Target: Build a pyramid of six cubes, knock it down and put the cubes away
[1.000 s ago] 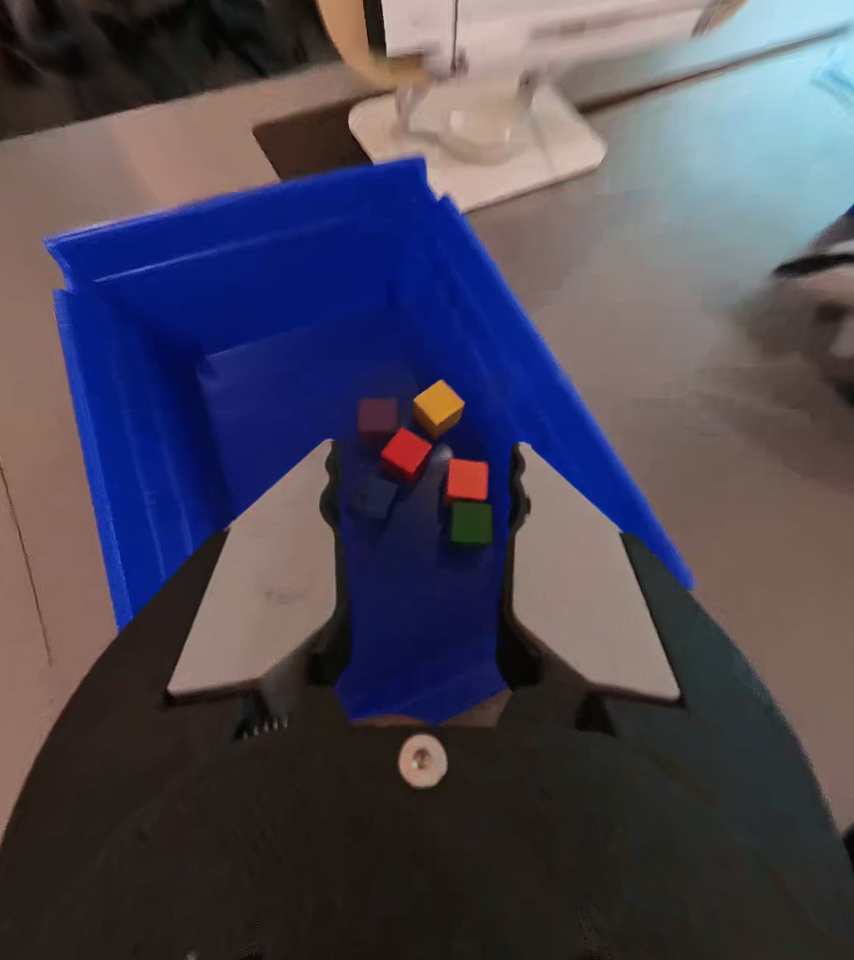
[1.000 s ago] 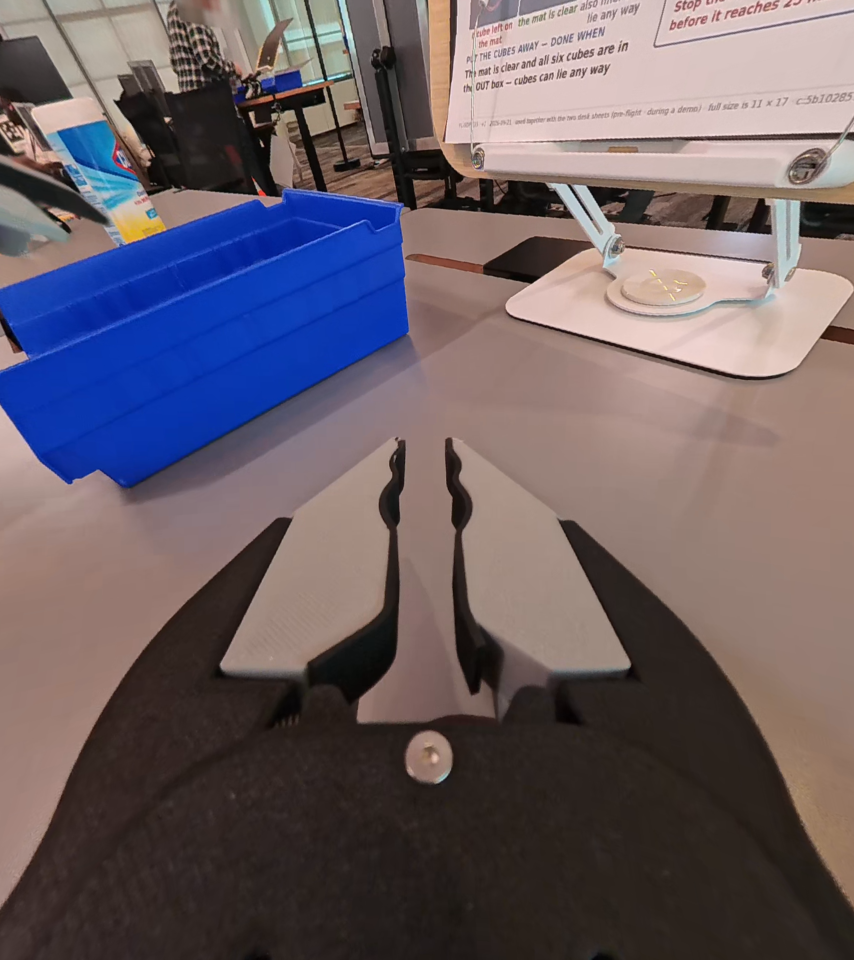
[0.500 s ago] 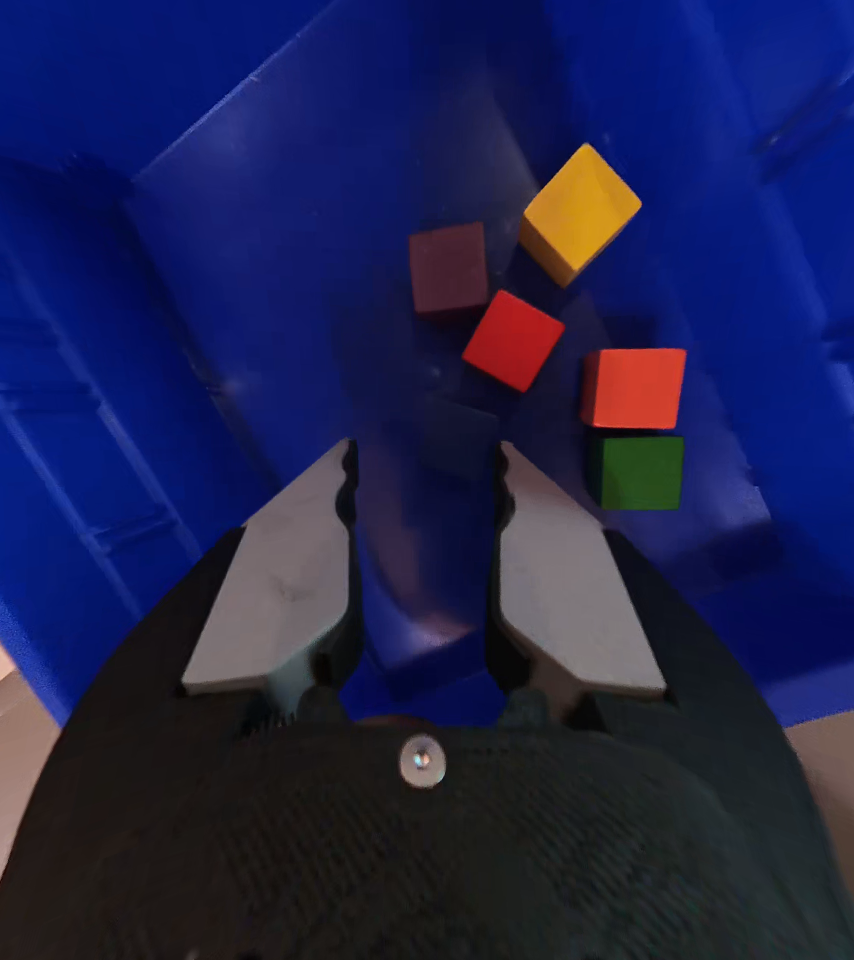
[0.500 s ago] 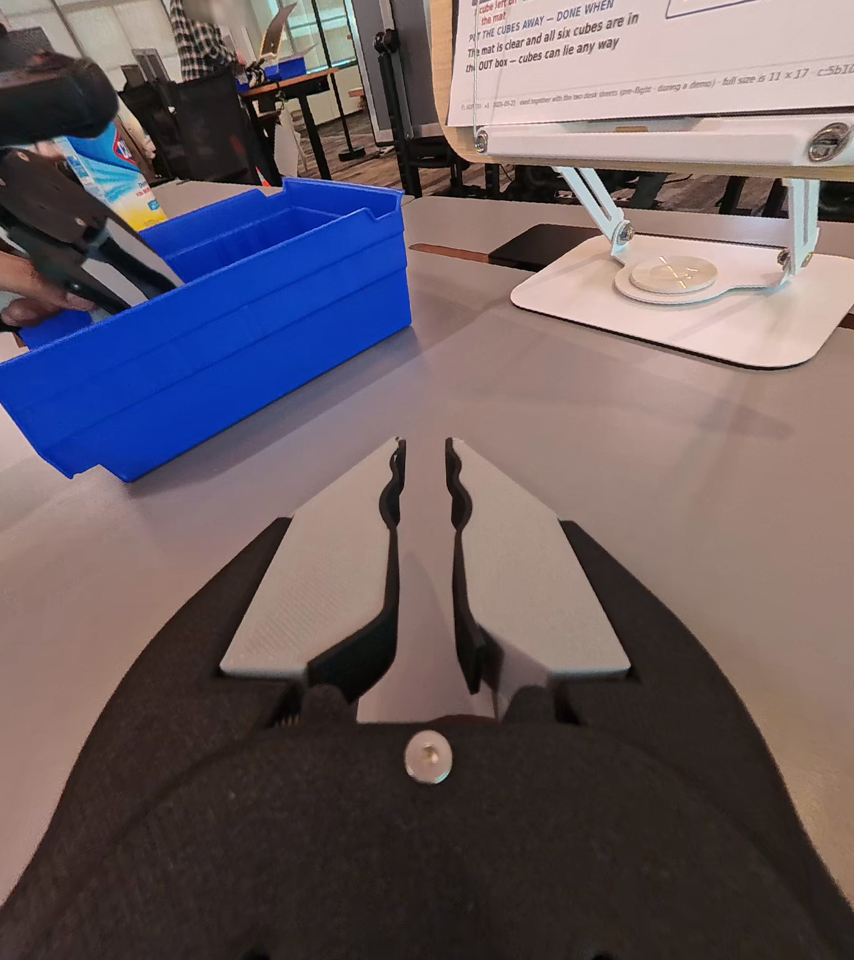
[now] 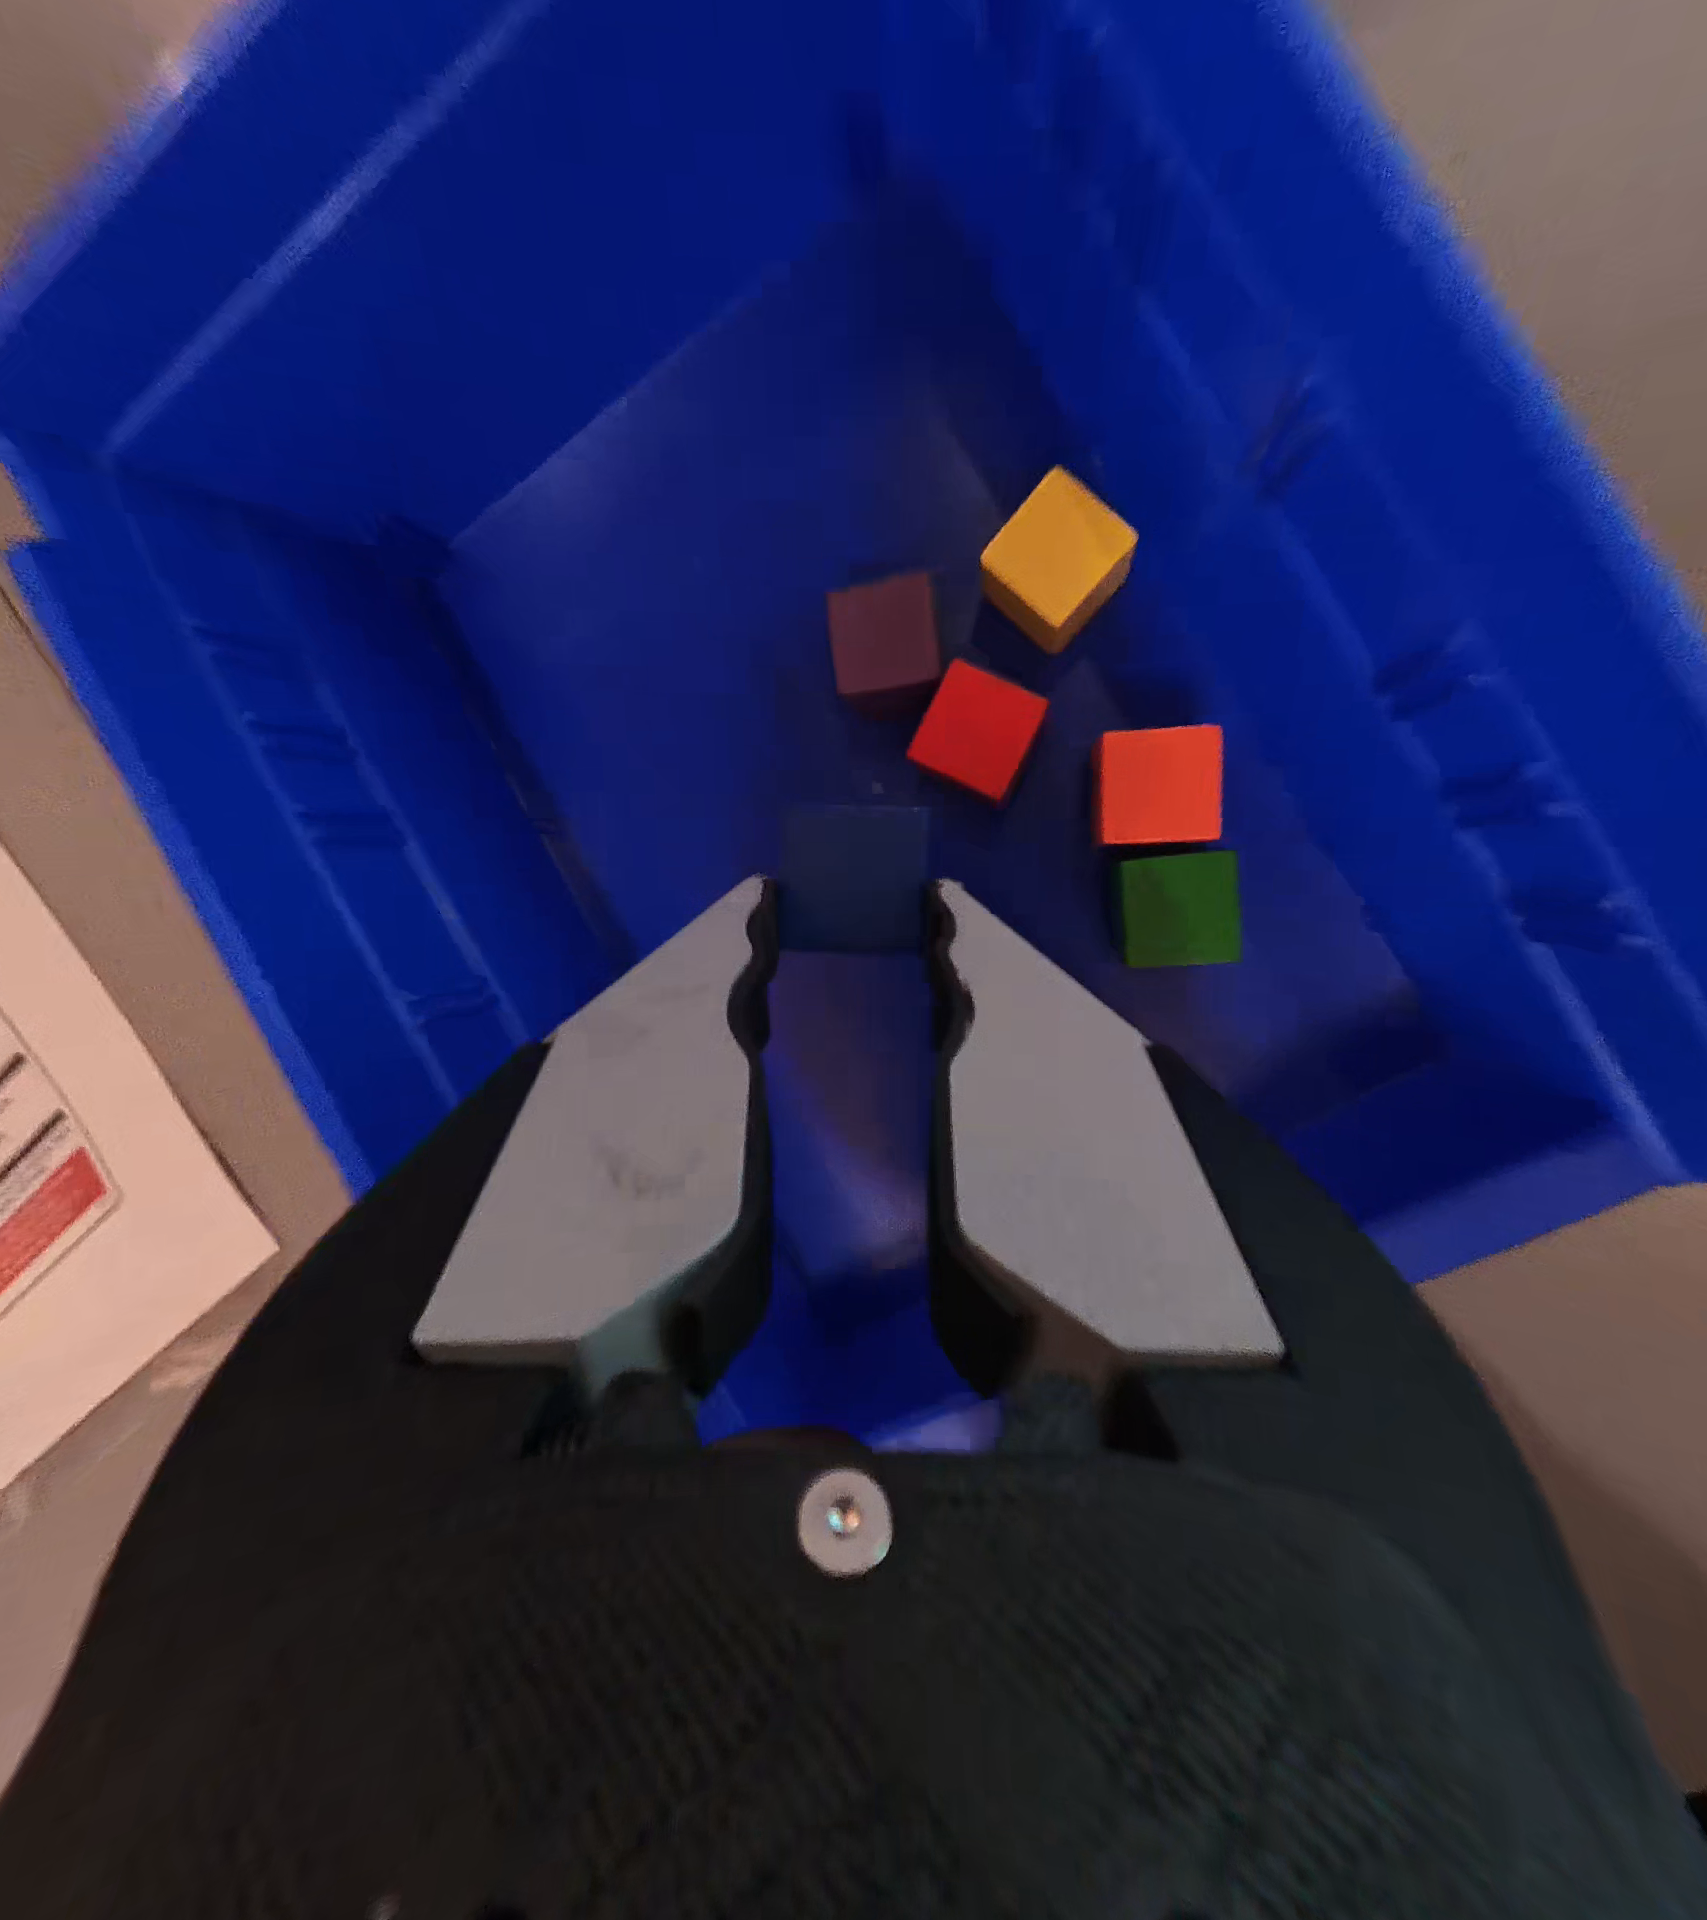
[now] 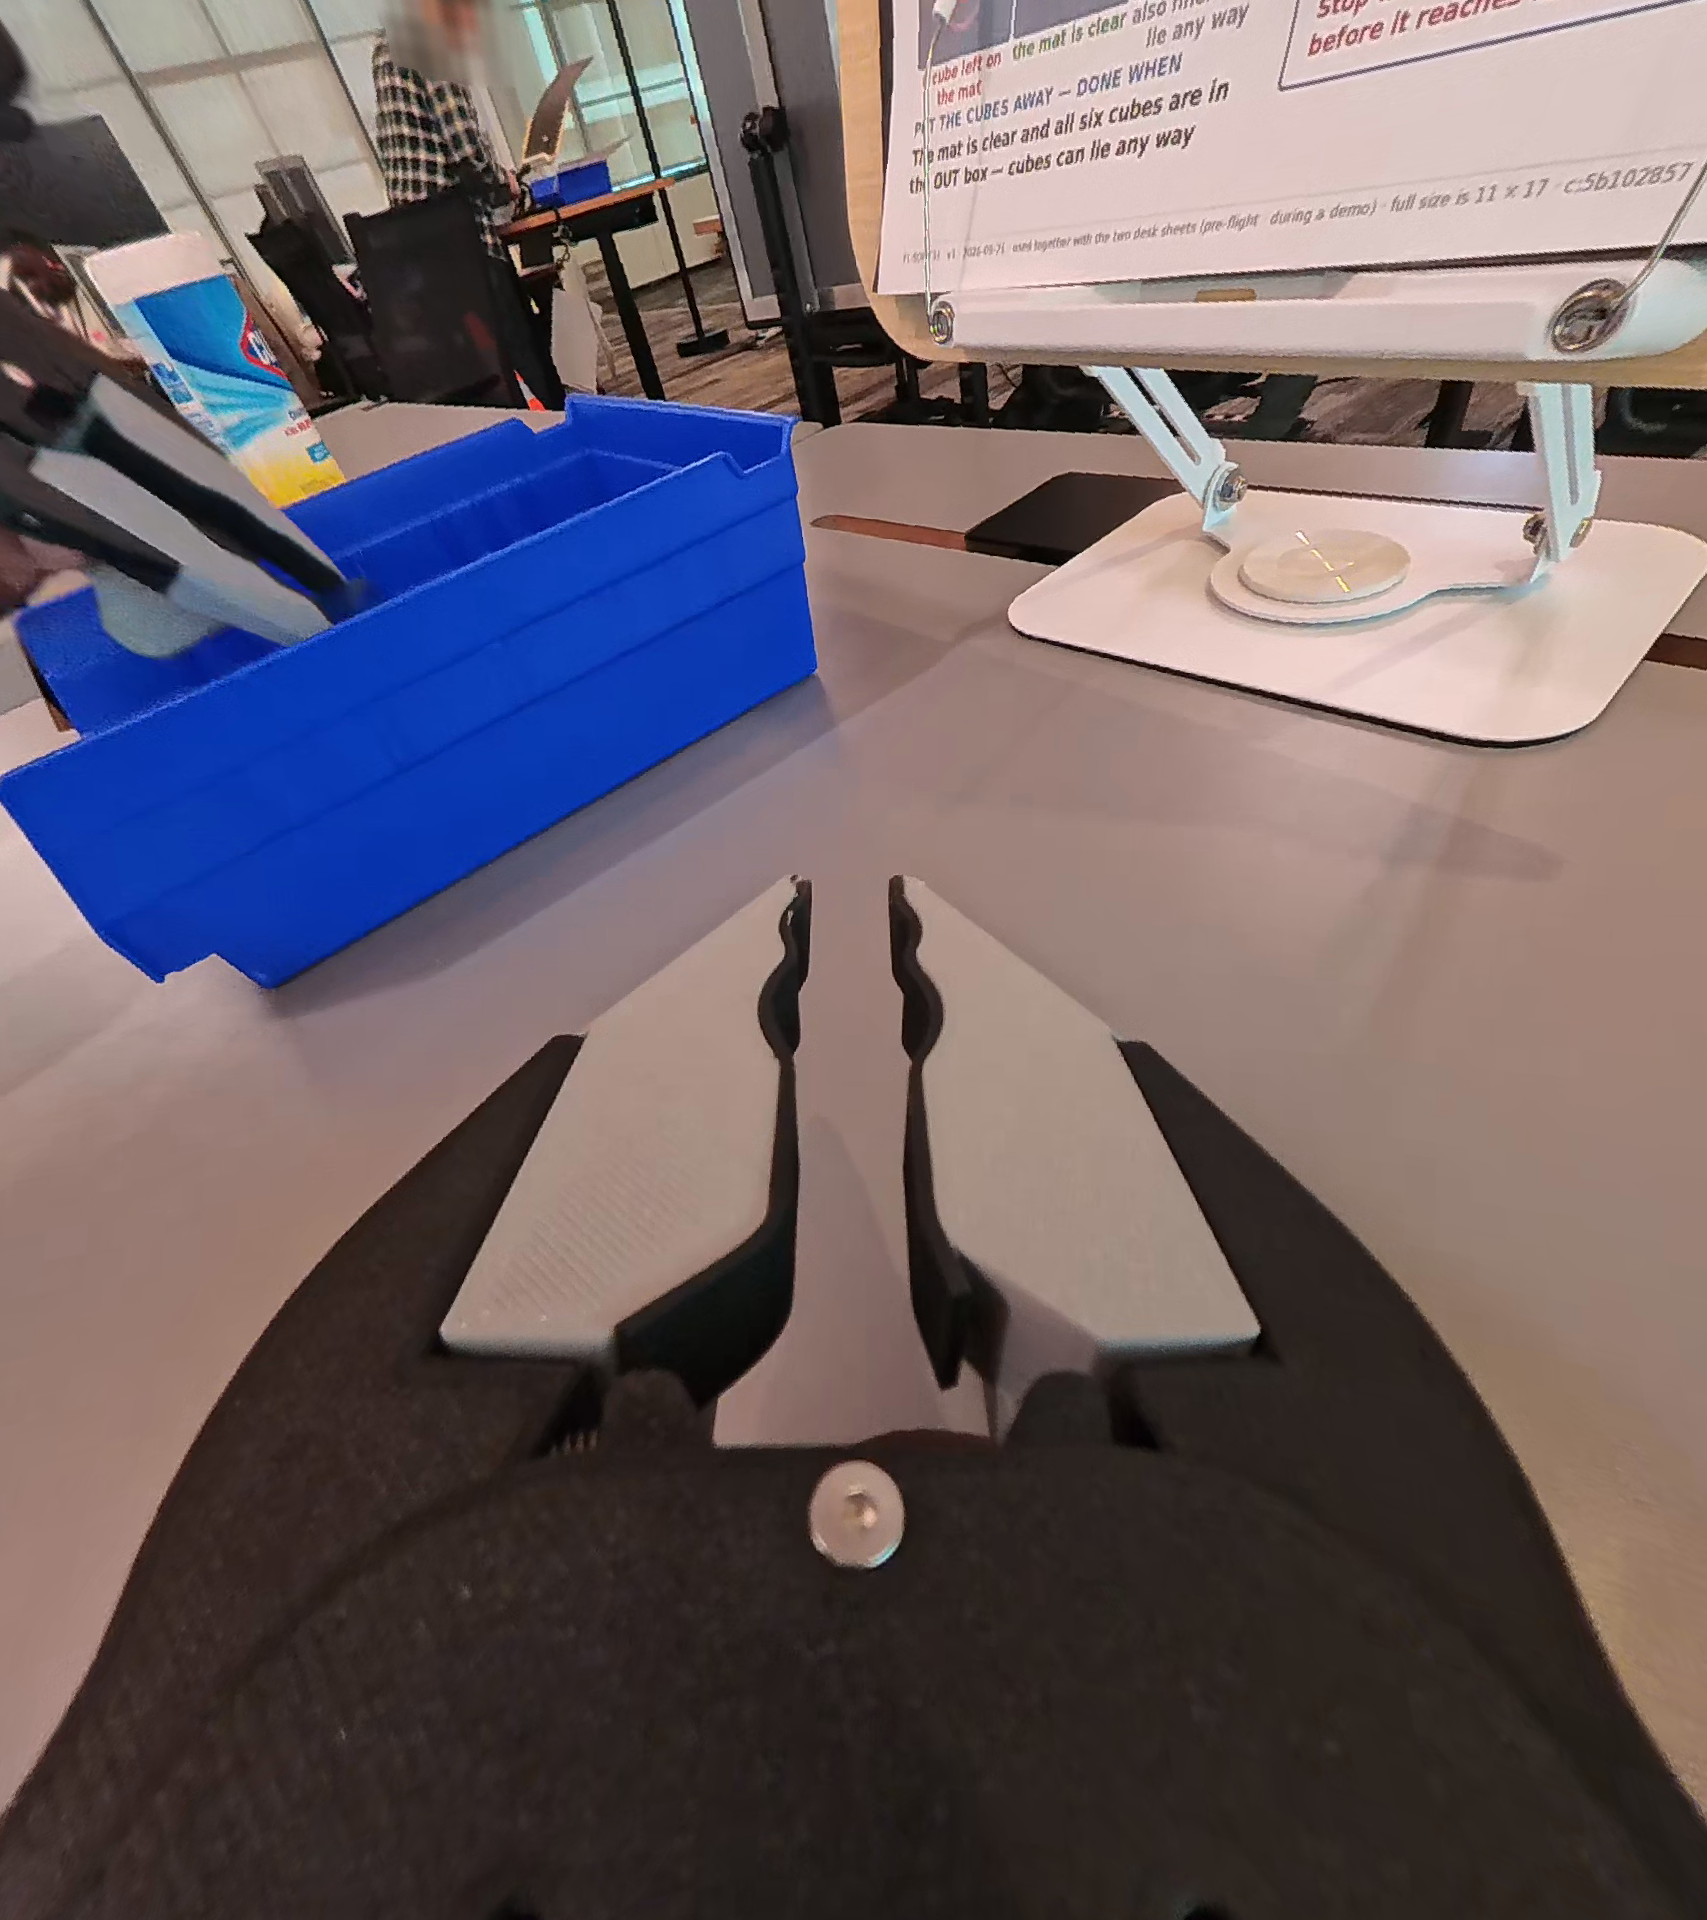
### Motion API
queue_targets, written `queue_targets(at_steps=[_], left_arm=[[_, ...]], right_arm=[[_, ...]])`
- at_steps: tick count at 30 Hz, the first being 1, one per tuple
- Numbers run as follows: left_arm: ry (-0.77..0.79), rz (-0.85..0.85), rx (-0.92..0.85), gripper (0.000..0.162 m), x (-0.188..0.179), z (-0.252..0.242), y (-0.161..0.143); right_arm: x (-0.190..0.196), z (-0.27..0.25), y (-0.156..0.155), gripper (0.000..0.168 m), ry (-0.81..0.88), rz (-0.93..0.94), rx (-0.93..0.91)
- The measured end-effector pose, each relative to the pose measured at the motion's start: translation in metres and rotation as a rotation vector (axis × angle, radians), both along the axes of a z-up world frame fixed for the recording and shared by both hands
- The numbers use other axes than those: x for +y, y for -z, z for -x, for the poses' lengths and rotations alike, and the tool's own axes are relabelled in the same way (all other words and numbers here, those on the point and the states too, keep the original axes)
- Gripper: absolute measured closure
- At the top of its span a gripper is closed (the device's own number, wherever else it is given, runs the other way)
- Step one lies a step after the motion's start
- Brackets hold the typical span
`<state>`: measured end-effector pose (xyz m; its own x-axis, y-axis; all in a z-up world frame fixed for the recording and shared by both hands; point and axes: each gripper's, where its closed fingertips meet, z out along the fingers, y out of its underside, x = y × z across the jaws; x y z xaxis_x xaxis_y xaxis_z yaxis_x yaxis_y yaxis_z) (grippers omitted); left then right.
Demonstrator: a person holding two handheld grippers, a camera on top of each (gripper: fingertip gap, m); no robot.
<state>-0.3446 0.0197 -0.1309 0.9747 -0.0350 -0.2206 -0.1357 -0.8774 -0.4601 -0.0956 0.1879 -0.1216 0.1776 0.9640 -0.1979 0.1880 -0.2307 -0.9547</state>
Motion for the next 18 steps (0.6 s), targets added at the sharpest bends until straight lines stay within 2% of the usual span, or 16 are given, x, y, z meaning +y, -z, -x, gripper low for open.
queue_targets(at_steps=[1,5,8,13,18], left_arm=[[0.018,-0.029,0.003,0.136,0.003,-0.005,-0.012],[0.162,-0.187,-0.043,0.136,0.024,-0.052,-0.063],[0.354,-0.205,-0.066,0.136,0.039,-0.111,-0.079],[0.672,-0.062,-0.029,0.136,0.053,-0.194,-0.054],[0.855,0.046,0.010,0.136,0.067,-0.241,-0.012]], right_arm=[[0.001,-0.001,-0.001,0.156,0.004,-0.003,0.003],[0.012,-0.008,-0.006,0.156,0.041,-0.030,0.009],[0.020,-0.013,-0.009,0.156,0.069,-0.039,0.012],[0.032,-0.022,-0.011,0.156,0.109,-0.054,0.012],[0.037,-0.025,-0.012,0.156,0.118,-0.042,0.023]])
